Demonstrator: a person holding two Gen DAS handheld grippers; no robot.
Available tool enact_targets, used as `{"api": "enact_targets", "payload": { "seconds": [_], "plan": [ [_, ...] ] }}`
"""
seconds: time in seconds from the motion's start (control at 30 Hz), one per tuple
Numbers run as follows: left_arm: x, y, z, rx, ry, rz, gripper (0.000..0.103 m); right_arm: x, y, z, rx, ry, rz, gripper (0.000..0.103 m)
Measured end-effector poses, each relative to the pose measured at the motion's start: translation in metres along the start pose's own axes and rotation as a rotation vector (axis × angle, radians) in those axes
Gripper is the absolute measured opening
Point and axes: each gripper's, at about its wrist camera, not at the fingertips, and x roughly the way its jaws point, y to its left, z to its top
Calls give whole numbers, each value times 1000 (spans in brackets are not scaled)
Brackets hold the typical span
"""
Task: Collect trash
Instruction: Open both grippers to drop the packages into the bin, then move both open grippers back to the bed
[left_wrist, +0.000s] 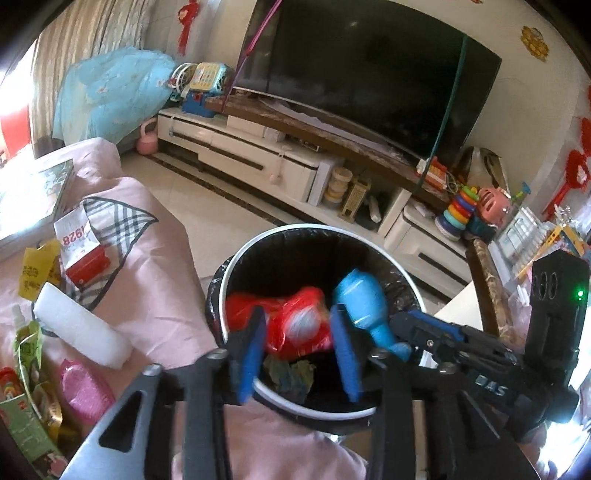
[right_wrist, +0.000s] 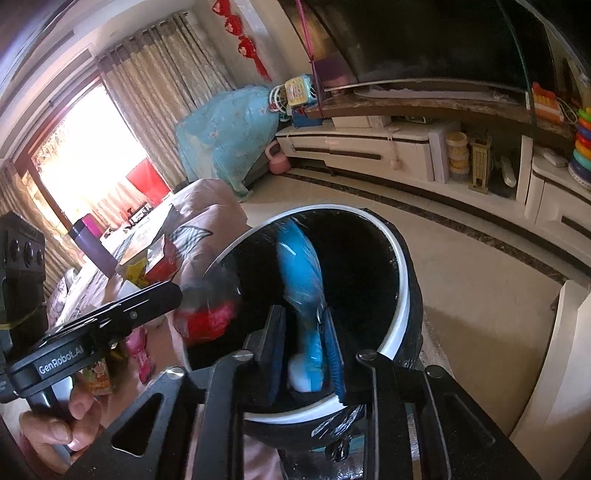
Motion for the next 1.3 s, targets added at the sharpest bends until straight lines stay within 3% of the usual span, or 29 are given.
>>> {"api": "enact_targets", "payload": {
  "seconds": [0.03, 0.1, 0.27, 0.43, 0.53, 0.63, 1.1, 1.3],
  "plan": [
    [-1, 0, 1, -4, -5, 5, 53, 0, -1, 1, 6, 1, 4, 50],
    [-3, 1, 0, -8, -15, 0, 56, -5, -2, 1, 13, -17, 6, 61],
    [-17, 4, -14, -11, -17, 11, 64, -18, 0, -3, 29, -48, 16, 67],
    [-47, 10, -40, -4, -38, 35, 71, -32, 11, -10, 26, -85, 29, 87],
    [-70, 17, -58, -14, -49, 47, 75, -37, 20, -16, 27, -105, 41, 93],
    [-92, 23, -76, -18, -58, 60, 75, -41, 31, -22, 30, -111, 58, 97],
    [-197, 77, -148, -127, -121, 158, 75, -27, 101, -66, -72, -78, 106, 98],
    [-222, 103, -170, -193, -125, 198, 75, -10, 131, -77, -131, -17, 153, 98]
  ]
}}
